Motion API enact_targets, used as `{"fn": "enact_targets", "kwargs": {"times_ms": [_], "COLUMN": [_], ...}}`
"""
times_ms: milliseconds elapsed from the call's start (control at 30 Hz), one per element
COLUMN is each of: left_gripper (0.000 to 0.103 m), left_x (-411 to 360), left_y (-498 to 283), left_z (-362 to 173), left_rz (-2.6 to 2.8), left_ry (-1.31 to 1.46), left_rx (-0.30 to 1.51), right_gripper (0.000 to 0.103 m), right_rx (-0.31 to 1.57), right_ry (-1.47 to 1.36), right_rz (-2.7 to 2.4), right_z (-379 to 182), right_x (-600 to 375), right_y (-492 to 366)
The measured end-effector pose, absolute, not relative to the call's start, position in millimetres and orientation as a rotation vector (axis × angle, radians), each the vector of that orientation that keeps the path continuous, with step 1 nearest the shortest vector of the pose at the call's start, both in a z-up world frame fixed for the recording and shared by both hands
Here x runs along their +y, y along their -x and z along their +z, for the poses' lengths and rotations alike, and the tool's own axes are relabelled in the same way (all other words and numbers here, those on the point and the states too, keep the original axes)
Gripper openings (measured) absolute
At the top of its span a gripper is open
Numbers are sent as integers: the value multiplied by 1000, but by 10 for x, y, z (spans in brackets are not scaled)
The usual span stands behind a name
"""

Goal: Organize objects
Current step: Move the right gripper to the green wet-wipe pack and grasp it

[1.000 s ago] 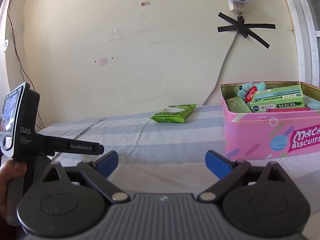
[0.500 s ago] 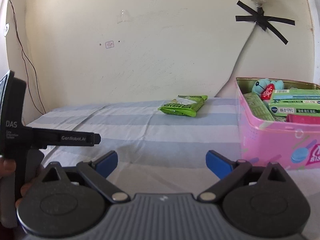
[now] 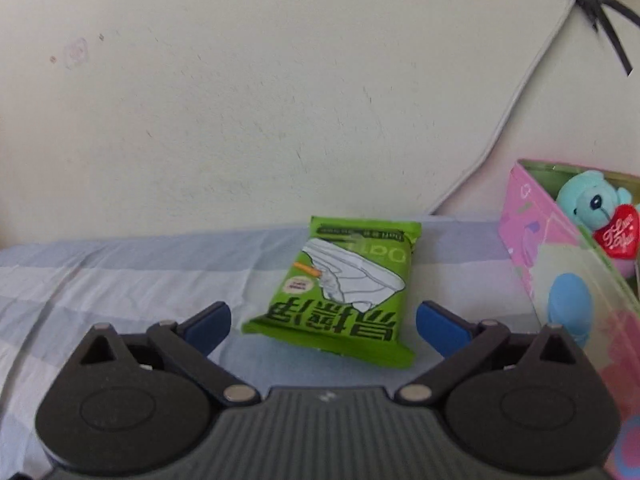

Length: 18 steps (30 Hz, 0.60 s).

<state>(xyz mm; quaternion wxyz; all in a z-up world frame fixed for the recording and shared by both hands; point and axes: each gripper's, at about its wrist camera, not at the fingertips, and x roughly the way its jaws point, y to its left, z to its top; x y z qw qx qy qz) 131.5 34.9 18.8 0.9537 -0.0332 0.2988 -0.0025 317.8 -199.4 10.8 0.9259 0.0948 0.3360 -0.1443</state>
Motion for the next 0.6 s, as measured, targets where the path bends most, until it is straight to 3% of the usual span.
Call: {"fn": "enact_targets", "kwargs": {"times_ms": [67, 133, 200, 467, 600], "left_gripper": [86, 86, 86, 86, 86], "left_x": [367, 381, 398, 475, 430], "left_y": [-1319, -1343, -1352, -1380, -1321], "left_z": [196, 199, 187, 86, 84], "left_rz": [-9, -19, -34, -139, -121], "left_ry": [76, 91, 106, 237, 218], "left_rx": [610, 614, 623, 701, 690], "right_gripper": [92, 82, 48, 43, 49], "right_rx": [724, 738, 719, 739, 660], "right_ry": [-194, -175, -92, -51, -58], "right_rz": [-283, -243, -206, -2, -63], "right_z": [50, 37, 45, 119, 238], "right_x": [-2025, -1972, -1839, -1645, -1715], "right_y": [-3238, -3164, -2982, -2001, -2021]}}
